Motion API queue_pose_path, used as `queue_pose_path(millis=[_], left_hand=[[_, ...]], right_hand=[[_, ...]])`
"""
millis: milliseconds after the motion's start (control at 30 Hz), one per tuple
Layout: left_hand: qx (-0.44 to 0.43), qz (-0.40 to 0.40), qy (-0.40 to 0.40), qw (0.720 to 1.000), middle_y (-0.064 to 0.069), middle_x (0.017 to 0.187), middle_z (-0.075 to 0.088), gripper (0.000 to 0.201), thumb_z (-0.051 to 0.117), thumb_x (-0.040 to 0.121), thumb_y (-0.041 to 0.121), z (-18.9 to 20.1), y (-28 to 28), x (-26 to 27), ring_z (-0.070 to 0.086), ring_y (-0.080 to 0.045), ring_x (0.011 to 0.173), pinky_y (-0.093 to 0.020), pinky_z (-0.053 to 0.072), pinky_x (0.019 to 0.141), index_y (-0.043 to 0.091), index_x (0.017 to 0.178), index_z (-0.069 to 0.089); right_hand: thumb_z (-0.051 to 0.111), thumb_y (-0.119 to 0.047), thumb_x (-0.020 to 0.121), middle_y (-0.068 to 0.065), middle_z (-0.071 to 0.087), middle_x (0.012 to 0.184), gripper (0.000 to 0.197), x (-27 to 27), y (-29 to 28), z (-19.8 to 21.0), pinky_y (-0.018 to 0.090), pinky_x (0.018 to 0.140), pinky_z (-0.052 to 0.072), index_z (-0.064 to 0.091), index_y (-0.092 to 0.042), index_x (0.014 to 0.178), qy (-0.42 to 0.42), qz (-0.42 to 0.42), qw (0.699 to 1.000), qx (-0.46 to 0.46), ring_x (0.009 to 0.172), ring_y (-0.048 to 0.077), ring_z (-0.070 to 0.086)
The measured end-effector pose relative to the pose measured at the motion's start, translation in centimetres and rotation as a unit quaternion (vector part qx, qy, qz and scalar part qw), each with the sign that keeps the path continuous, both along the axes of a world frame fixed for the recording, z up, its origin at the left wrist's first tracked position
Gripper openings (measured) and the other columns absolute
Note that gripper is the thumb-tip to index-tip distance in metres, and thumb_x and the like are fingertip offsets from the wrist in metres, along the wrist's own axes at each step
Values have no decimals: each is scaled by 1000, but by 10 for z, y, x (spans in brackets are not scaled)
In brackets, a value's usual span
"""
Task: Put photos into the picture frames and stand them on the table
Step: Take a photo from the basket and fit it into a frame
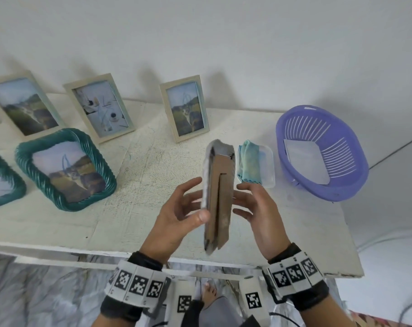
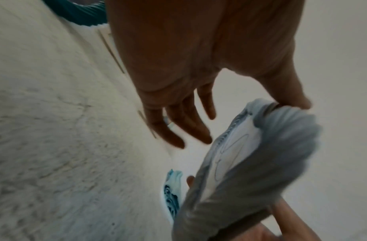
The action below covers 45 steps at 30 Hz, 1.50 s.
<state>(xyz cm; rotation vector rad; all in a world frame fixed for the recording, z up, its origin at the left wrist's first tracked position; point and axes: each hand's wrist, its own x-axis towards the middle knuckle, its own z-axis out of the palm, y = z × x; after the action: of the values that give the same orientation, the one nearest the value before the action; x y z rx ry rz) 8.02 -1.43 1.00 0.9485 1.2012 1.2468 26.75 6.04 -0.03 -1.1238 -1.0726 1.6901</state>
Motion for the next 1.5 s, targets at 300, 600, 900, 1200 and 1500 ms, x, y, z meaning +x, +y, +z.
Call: queue_pose_path(millis=[300, 600, 900, 1200, 1500], left_hand=[[-88, 150, 136, 975, -7, 84, 67, 16, 72, 86, 13, -63, -2, -14, 69, -22, 77, -32, 59, 61, 14, 102, 66], [-109, 78, 374, 918, 7, 74, 64, 39, 70, 87, 41, -76, -3, -6, 63, -8, 72, -35, 57, 73, 28, 121, 58], [-133, 28, 507, 851, -1, 105, 63, 78, 64, 75, 70, -72, 15, 6, 61, -21, 94, -39, 52, 80, 28, 137, 41], [-147, 28, 513, 845, -2, 115, 63, 79, 64, 76, 70, -71, 14, 9, 62, -23, 101, -42, 52, 84, 32, 138, 35], [-148, -81, 606, 778, -2, 106, 47, 69, 41, 89, 66, -65, 22, 11, 60, -26, 93, -38, 48, 81, 49, 150, 12]], right_hand=[[55, -16, 94, -11, 69, 87, 14, 29, -5, -28, 41, 84, 56, 65, -24, 97, -269, 34, 957, 103, 83, 9, 67], [54, -23, 95, -7, 64, 88, 11, 35, -8, -34, 10, 61, 41, 59, -18, 104, -414, 124, 882, 185, 63, 2, 59], [47, -27, 94, 10, 44, 112, 45, 19, 14, -40, 33, 73, 46, 45, -21, 139, -573, 227, 732, 290, 93, 28, 50], [47, -29, 92, 8, 49, 115, 42, 20, 11, -42, 34, 68, 43, 52, -12, 129, -621, 229, 684, 307, 94, 28, 46], [48, -49, 91, 12, 34, 128, 56, 21, -4, -41, 40, 91, 44, 35, -33, 143, -591, 253, 711, 284, 109, 29, 39]])
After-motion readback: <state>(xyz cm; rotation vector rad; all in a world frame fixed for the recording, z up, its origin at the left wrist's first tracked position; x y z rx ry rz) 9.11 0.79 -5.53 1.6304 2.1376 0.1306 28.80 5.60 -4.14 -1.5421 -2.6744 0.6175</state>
